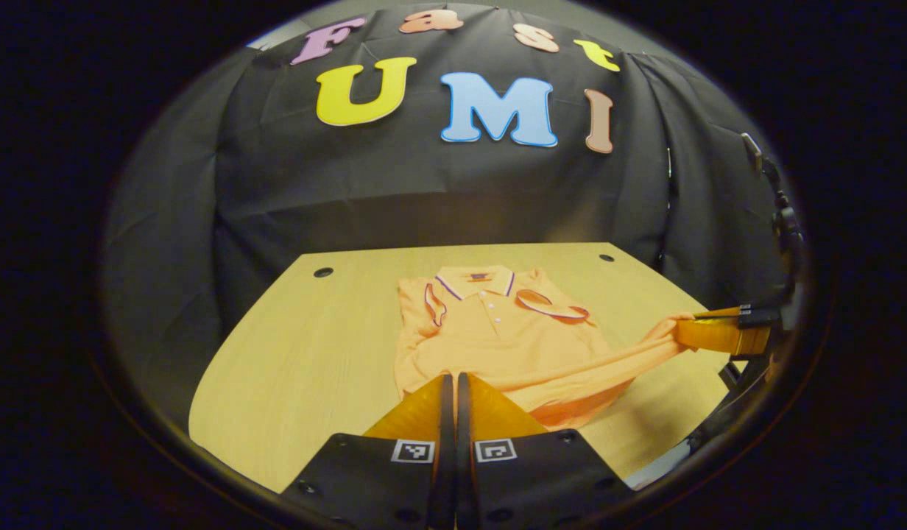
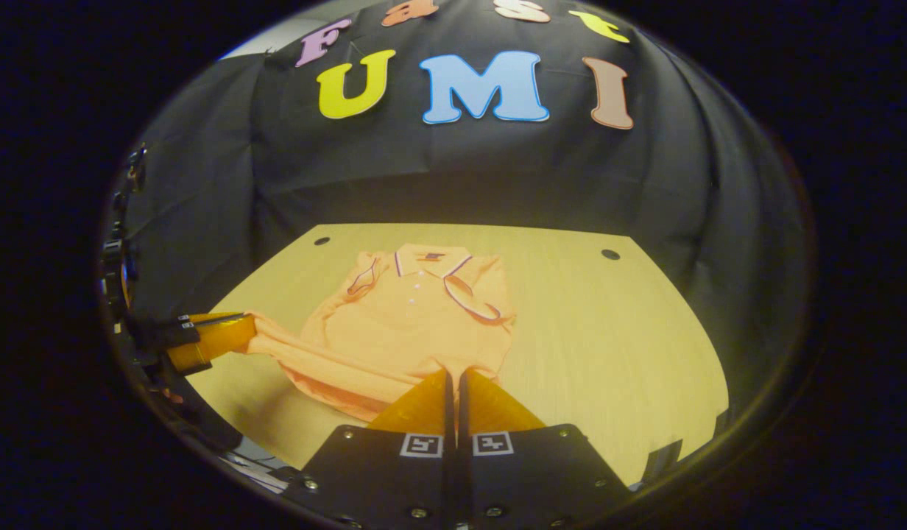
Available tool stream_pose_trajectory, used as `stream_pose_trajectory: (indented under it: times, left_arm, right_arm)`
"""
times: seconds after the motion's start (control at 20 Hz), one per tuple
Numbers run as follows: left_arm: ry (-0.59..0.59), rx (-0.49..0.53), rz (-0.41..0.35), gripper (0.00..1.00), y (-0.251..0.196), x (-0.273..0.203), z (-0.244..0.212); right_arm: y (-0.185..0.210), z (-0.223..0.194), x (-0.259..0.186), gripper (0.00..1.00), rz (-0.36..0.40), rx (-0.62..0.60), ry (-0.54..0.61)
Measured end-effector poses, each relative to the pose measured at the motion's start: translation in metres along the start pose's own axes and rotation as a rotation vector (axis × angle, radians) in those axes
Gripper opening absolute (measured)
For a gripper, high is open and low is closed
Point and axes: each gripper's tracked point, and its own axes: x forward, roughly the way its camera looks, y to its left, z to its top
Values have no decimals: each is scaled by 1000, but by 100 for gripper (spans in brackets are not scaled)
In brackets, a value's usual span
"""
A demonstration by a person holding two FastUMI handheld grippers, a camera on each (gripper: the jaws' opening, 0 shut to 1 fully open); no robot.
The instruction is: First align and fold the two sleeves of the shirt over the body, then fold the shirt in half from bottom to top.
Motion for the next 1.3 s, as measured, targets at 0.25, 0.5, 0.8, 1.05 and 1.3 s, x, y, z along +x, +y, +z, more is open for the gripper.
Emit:
stream_pose_trajectory:
  times: [0.25, 0.5, 0.8, 1.05, 1.3]
  left_arm:
    - [-28, 4, -10, 7, 5, 47, 33]
    - [-36, -3, -23, 6, 20, 93, 63]
    - [-59, 11, -62, 6, 35, 161, 100]
    - [-84, 32, -82, 6, 40, 216, 127]
    - [-133, 80, -53, 6, 49, 258, 148]
  right_arm:
    - [-12, 41, 31, 0, -20, -22, -23]
    - [-17, 76, 69, 4, -47, -14, -30]
    - [-27, 108, 124, 0, -107, -10, -26]
    - [-37, 131, 168, 0, -137, 0, -26]
    - [-41, 156, 214, 0, -129, -2, -35]
